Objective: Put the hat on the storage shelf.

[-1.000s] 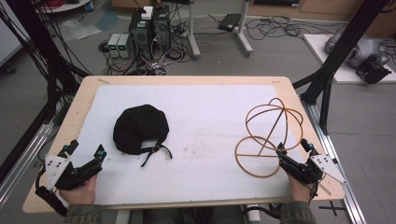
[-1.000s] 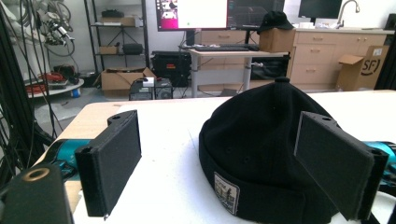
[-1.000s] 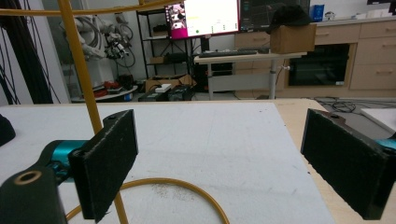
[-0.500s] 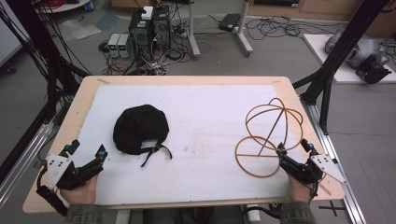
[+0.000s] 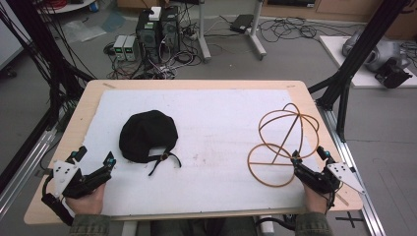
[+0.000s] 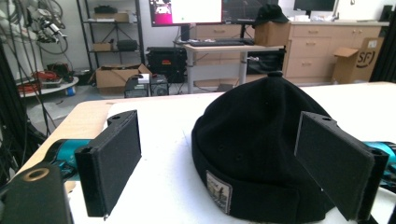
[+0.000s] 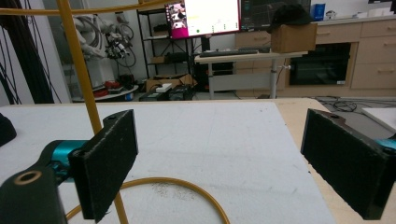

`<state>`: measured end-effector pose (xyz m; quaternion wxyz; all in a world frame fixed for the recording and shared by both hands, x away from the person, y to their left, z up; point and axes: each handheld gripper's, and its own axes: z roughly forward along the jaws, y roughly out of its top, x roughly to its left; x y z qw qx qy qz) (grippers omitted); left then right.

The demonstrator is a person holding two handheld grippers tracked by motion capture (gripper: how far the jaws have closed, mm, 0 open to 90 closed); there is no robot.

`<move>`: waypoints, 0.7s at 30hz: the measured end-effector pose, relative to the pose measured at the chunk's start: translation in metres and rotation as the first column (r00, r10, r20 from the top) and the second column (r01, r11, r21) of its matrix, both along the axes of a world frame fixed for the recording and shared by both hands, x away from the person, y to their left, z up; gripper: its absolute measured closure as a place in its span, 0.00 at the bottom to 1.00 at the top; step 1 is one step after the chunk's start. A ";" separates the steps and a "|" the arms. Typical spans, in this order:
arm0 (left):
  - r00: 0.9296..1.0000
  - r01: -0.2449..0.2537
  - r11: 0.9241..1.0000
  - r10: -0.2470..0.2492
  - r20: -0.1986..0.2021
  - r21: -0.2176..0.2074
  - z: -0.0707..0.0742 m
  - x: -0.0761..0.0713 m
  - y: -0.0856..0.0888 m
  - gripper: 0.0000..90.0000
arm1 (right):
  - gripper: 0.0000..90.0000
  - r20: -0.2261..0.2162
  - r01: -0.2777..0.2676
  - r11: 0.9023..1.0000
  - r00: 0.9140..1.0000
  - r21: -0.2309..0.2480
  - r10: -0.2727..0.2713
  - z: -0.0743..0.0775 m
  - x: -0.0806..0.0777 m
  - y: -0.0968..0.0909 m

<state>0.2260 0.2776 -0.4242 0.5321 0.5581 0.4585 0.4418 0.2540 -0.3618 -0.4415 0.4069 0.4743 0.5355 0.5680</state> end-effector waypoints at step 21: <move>0.998 0.065 0.997 -0.064 -0.026 0.049 0.005 0.022 -0.025 0.16 | 0.11 -0.004 0.005 1.000 1.000 -0.005 -0.005 0.000 -0.003 -0.002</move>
